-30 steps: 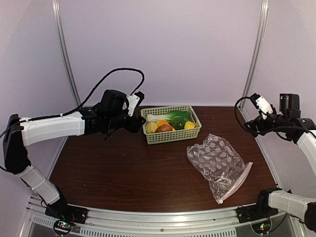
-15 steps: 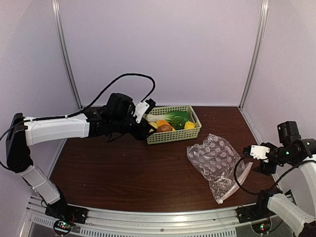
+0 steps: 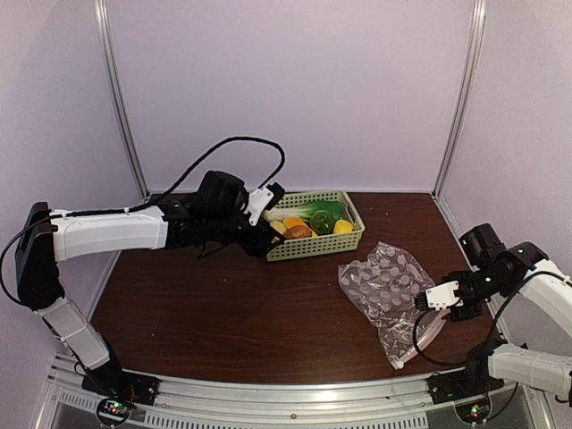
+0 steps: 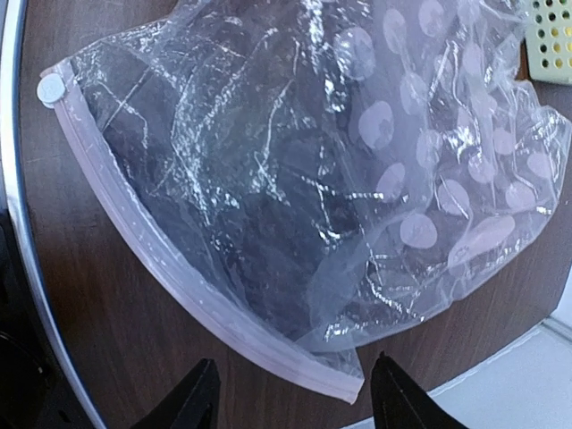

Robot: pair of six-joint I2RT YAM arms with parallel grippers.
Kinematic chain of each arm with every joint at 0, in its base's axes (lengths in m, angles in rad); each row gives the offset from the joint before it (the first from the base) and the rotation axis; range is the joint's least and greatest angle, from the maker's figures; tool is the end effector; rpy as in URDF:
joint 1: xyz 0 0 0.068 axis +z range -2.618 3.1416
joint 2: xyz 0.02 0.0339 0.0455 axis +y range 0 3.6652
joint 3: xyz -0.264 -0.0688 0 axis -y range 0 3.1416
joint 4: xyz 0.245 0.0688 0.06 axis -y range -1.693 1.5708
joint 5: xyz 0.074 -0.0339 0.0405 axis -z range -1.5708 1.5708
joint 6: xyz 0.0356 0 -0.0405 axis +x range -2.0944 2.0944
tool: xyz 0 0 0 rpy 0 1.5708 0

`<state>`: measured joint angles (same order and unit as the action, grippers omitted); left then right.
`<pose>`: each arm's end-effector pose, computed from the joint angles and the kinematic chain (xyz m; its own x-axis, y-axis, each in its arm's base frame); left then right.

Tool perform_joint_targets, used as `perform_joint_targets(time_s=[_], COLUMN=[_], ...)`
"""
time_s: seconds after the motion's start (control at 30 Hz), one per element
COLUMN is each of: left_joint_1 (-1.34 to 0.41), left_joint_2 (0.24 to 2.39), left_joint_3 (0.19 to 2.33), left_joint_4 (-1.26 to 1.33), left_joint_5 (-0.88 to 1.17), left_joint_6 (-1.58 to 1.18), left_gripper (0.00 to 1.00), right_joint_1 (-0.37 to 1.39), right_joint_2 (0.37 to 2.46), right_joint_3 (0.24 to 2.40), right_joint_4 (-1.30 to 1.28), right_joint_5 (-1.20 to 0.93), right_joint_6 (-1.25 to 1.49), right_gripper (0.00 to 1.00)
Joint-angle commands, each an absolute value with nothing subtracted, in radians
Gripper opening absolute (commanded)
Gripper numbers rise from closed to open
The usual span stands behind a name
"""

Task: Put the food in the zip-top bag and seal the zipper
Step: Pick up the zipper food storage bag from the corner of the board.

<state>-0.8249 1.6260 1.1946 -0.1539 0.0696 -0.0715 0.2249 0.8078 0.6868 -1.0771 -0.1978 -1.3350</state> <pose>0.2516 -0.2760 0.2687 -0.4291 0.3594 -0.8287 0.7433 0.6618 -0.0979 0.1229 0.0353 0.2329 0.0683 -0.9624 -0.2630 -0.9502 0.0176 -0.3113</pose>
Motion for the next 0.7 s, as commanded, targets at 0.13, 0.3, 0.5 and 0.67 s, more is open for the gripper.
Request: perform_joint_targets(time_s=[0.13,0.3,0.5,0.67], left_joint_1=[-0.825,-0.825,-0.825,-0.825], left_joint_2=[1.604,1.596,1.597,1.591], left_joint_3=[1.222,1.221,1.22,1.218], left_joint_4=[-0.138,-0.138,-0.135,-0.135], left_joint_5=[0.064,0.059,0.055,0.059], left_joint_6=[-0.059,-0.055,-0.055,-0.057], left_gripper=[0.61,0.61,0.61,0.61], right_joint_1=[0.396,0.423,0.458,0.464], right_joint_2=[0.855,0.877,0.924,0.949], right_joint_3=[0.623,0.61,0.56,0.554], right_joint_4=[-0.986,-0.991,-0.884,-0.798], right_joint_5=[-0.015,0.012,0.052,0.041], right_joint_6=[-1.349,-1.388,-1.426,-1.396], right_gripper=[0.61,0.64,0.64,0.6])
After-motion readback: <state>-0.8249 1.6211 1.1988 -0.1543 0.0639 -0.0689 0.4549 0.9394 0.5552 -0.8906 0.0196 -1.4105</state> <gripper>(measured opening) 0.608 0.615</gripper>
